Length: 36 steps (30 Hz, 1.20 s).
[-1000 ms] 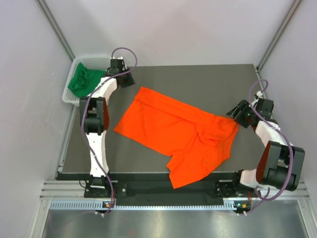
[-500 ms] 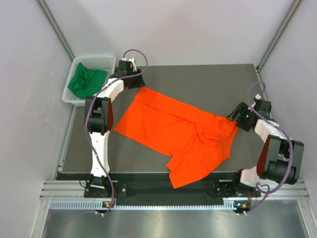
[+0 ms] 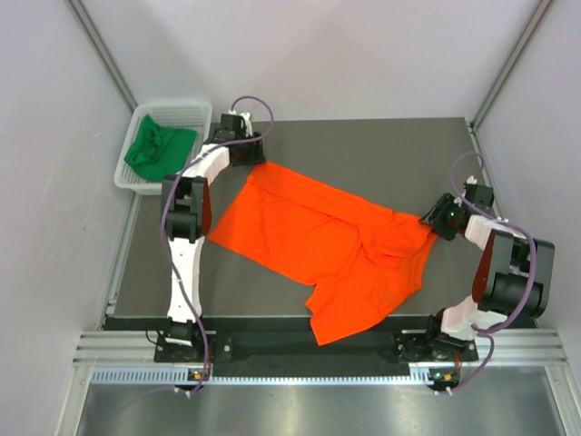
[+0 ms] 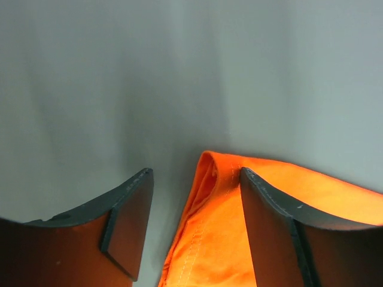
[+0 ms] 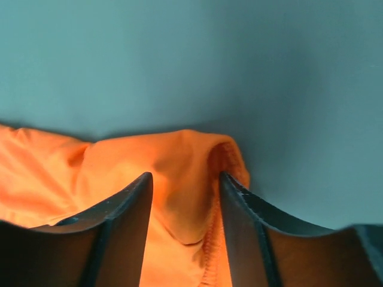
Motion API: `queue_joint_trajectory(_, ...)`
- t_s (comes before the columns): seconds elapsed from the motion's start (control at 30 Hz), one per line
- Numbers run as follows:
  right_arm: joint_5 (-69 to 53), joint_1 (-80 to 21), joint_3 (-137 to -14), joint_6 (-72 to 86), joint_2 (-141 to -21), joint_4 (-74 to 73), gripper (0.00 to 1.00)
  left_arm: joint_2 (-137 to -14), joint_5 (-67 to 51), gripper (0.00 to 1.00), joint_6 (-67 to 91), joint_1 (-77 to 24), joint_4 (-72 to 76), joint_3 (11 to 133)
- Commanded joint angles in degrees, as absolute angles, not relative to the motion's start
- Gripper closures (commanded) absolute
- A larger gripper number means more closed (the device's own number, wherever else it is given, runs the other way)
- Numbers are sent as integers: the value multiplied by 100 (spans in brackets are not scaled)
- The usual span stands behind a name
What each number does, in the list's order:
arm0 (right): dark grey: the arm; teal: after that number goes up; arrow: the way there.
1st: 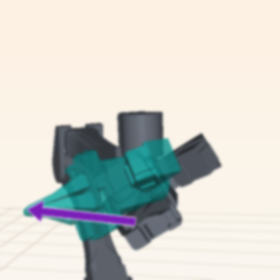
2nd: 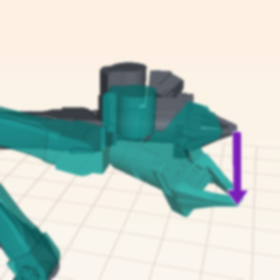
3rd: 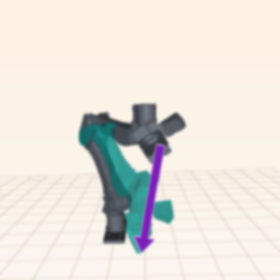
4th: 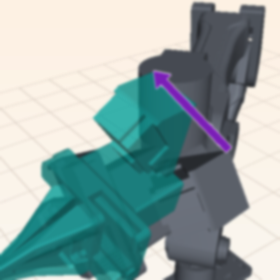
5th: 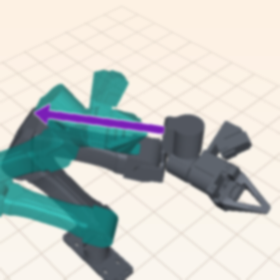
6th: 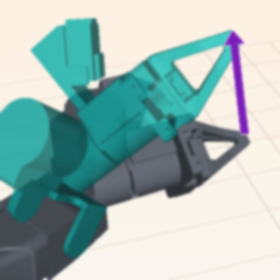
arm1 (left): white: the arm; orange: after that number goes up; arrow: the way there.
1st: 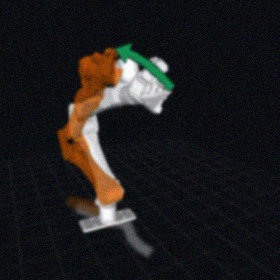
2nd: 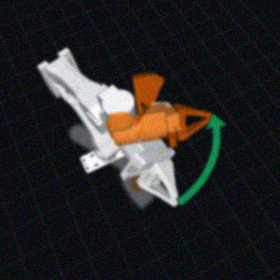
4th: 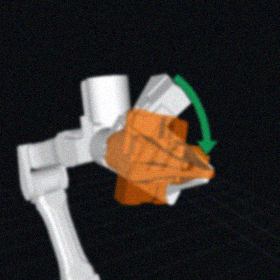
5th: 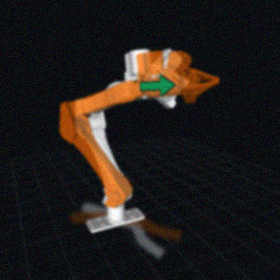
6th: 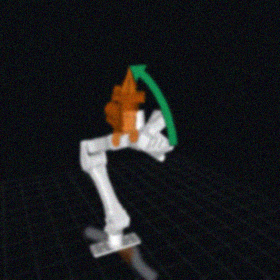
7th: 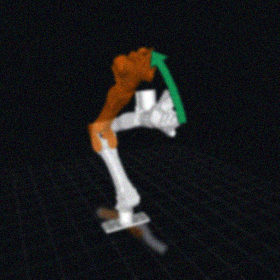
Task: Fold and stack the t-shirts
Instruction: Fold the tshirt
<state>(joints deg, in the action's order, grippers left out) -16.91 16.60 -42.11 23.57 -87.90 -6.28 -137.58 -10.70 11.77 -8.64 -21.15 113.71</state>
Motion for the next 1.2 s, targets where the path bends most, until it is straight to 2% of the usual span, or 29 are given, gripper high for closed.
queue_joint_trajectory(0.0, -1459, 1740, -4342, 2303, -8886, -448, 53, -13974, -1291, 36, 923, -818, -2232, 11627)
queue_joint_trajectory(0.1, -1397, 1758, -4324, 2285, -8894, -466, 55, -14124, -1354, 37, 975, -782, -2293, 11829)
queue_joint_trajectory(0.2, -1398, 1775, -4342, 2268, -8912, -475, 66, -14255, -1336, 39, 1011, -765, -2250, 11961)
queue_joint_trajectory(0.3, -1310, 1784, -4342, 2276, -8956, -440, 73, -14493, -1344, 61, 1116, -721, -2355, 12199)
queue_joint_trajectory(0.33, -1240, 1784, -4342, 2302, -8965, -431, 76, -14545, -1362, 75, 1151, -703, -2425, 12234)
queue_joint_trajectory(0.4, -1187, 1784, -4333, 2312, -9017, -387, 86, -14704, -1397, 90, 1256, -651, -2566, 12436)
queue_joint_trajectory(0.47, -1082, 1784, -4298, 2347, -8991, -361, 90, -14748, -1354, 100, 1362, -607, -2619, 12489)
queue_joint_trajectory(0.6, -791, 1775, -4210, 2399, -8833, -255, 94, -14573, -714, 100, 1459, -440, -2523, 12279)
queue_joint_trajectory(0.73, -896, 1679, -4324, 2426, -8973, -44, 95, -14274, -343, 100, 1573, -325, -2040, 11840)
queue_joint_trajectory(0.9, -1002, 1600, -4746, 2478, -9457, -53, 95, -14150, -237, 100, 1634, -299, -1714, 11759)
queue_joint_trajectory(1.03, -1002, 1591, -4834, 2479, -9492, -105, 95, -14106, -876, 100, 1539, -290, -1617, 11839)
queue_joint_trajectory(1.1, -1011, 1591, -4790, 2461, -9396, -141, 94, -14124, -1501, 76, 1451, -290, -1705, 11953)
queue_joint_trajectory(1.17, -1019, 1591, -4668, 2452, -9273, -114, 94, -14081, -1922, 59, 1371, -290, -1749, 11892)
